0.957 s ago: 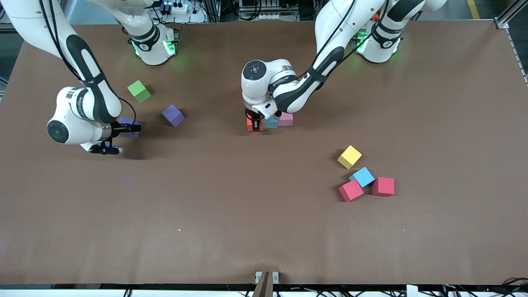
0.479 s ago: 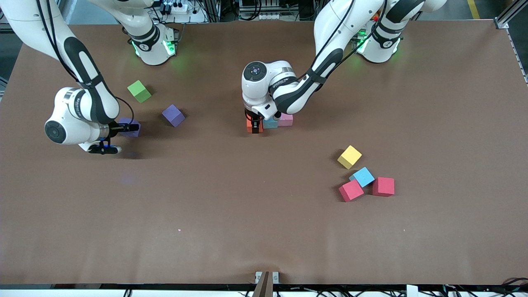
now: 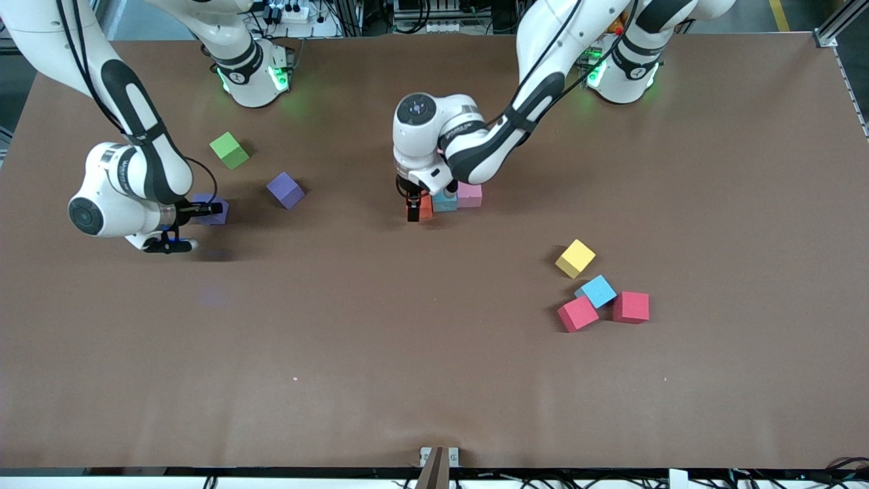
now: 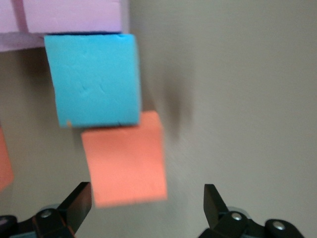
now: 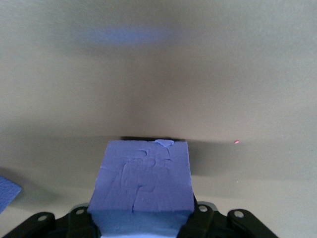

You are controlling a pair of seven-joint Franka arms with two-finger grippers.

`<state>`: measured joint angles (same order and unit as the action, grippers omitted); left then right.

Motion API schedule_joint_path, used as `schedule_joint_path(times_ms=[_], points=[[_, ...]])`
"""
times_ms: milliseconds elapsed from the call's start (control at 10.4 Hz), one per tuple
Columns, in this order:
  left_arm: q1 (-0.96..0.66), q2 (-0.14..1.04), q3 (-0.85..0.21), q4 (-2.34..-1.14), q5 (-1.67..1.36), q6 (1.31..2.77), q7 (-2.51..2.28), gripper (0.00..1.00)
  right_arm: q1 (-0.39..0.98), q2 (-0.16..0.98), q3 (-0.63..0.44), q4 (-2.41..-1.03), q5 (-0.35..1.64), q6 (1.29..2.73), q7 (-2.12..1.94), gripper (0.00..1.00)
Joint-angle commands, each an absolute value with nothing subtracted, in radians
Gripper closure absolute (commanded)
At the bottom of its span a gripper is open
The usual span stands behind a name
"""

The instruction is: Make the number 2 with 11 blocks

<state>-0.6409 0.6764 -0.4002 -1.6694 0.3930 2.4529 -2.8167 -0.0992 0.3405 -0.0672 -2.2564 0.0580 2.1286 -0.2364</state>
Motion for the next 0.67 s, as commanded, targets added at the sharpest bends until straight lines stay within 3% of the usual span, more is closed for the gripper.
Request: schedule_joint_path(times_ms=[0, 191, 574], points=[[-0.605, 0.542, -0.463, -1.701, 0.433, 2.419, -3.056, 0.0, -0.075, 0.314, -0.028, -2.183, 0.095, 2.053, -0.246, 0.83], [-0.505, 0.493, -0.541, -1.701, 0.399, 2.341, -2.949, 0.0, -0.003, 0.324, -0.02, -2.097, 0.178, 1.979, -0.197, 0.83], [-0.189, 0.427, -0.753, -1.7, 0.379, 2.17, -2.564, 0.0, 0.151, 0.379, -0.02, -1.99, 0.323, 1.986, -0.123, 0.83]])
